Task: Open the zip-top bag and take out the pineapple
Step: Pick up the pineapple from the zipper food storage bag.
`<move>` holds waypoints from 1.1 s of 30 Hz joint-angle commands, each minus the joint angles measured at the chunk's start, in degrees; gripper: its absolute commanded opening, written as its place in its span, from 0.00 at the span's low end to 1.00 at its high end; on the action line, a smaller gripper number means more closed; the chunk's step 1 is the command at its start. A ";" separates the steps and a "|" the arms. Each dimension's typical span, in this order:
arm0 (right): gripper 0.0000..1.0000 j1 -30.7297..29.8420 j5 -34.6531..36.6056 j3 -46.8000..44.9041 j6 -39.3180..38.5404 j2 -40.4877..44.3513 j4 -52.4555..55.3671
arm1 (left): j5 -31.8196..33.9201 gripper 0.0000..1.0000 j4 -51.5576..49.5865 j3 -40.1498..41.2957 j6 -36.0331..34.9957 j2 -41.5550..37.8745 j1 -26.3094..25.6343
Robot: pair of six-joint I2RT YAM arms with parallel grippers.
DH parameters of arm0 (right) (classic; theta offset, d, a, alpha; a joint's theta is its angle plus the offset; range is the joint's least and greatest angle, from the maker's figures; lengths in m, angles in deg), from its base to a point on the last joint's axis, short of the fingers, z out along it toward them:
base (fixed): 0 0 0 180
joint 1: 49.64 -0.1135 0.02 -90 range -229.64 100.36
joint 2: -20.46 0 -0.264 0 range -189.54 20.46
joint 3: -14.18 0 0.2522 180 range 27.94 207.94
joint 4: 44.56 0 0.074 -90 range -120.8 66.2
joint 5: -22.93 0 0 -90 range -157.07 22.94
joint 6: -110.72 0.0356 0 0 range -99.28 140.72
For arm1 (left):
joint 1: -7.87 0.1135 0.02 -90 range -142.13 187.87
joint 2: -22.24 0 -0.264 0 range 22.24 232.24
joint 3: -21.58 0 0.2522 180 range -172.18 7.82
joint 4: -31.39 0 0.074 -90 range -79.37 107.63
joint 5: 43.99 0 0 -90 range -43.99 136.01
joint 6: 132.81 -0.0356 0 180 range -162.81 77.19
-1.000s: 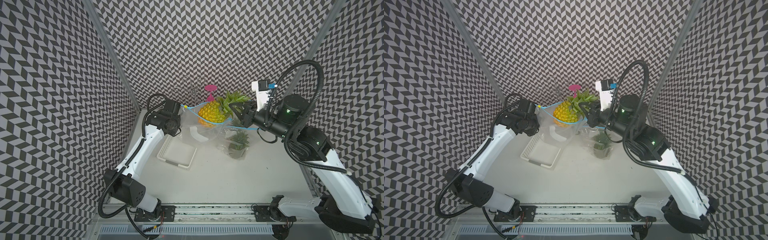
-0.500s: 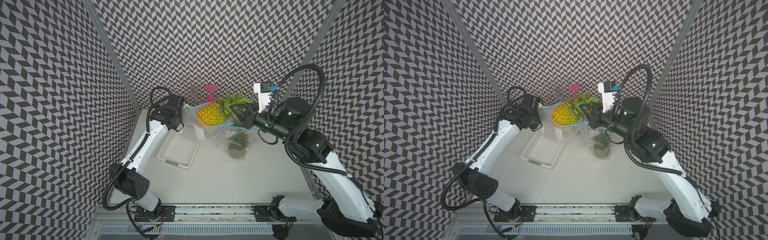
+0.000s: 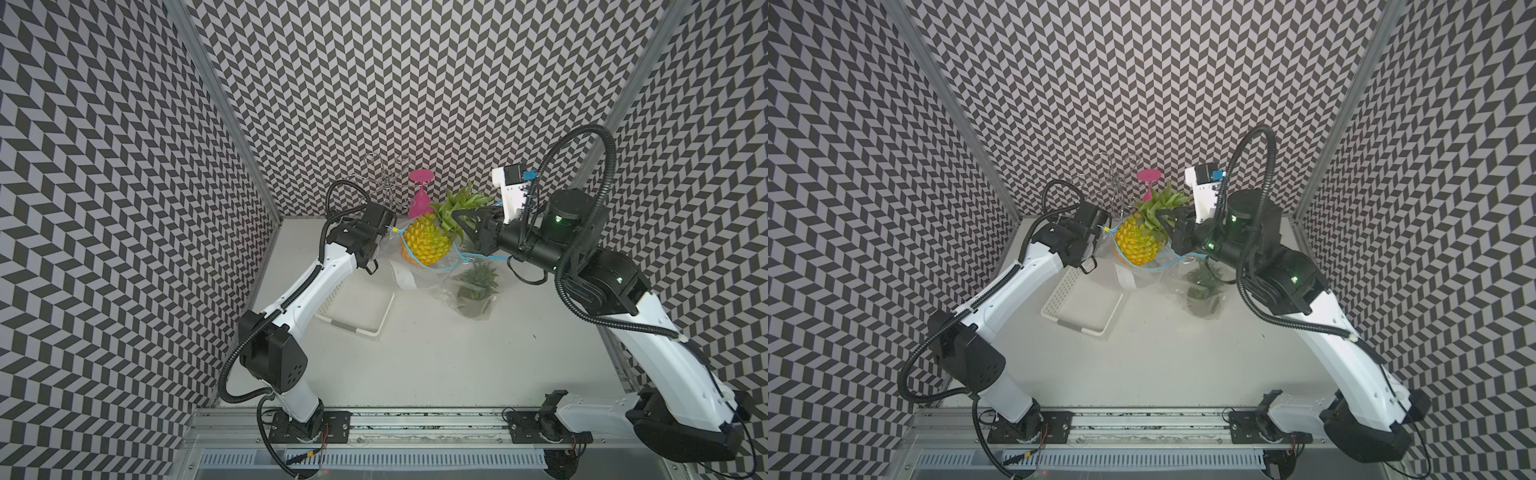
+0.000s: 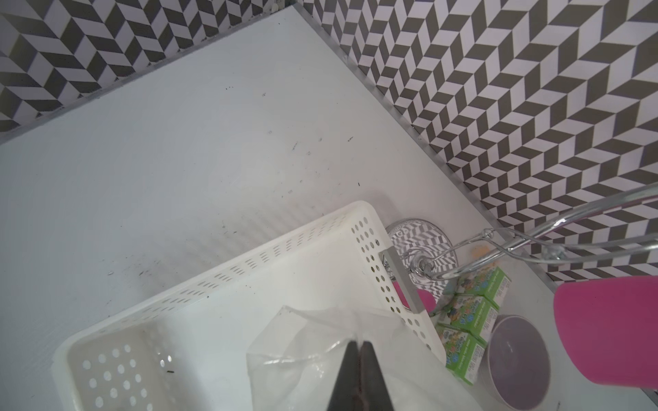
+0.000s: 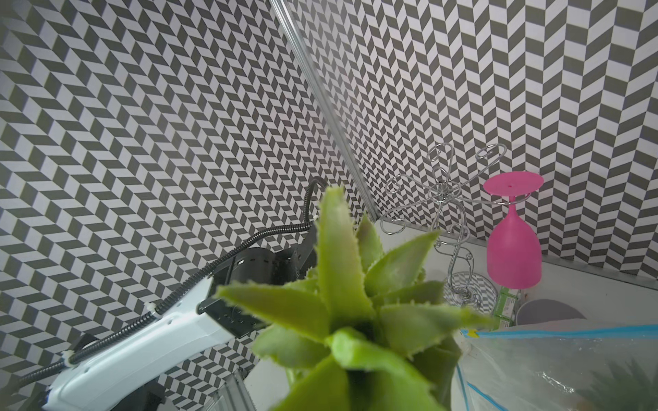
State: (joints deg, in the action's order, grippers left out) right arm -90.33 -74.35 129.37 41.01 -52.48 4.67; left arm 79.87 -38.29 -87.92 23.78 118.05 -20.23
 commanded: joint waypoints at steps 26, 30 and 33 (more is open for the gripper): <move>0.00 -0.34 5.41 -10.38 -4.88 1.64 -15.86 | 11.76 0.00 2.68 -10.91 -8.68 -11.70 0.36; 0.00 -2.33 10.27 -10.69 -7.94 -3.97 -21.33 | 19.09 0.00 -3.19 -12.95 -9.06 -12.53 -5.44; 0.00 -4.93 12.34 -14.06 -10.27 -7.79 -28.73 | 22.04 0.00 -6.18 -10.95 -7.98 -13.80 -6.66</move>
State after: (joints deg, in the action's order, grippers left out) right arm -93.35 -65.87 115.99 34.09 -59.24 -8.08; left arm 94.15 -39.19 -99.62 16.39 105.22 -26.72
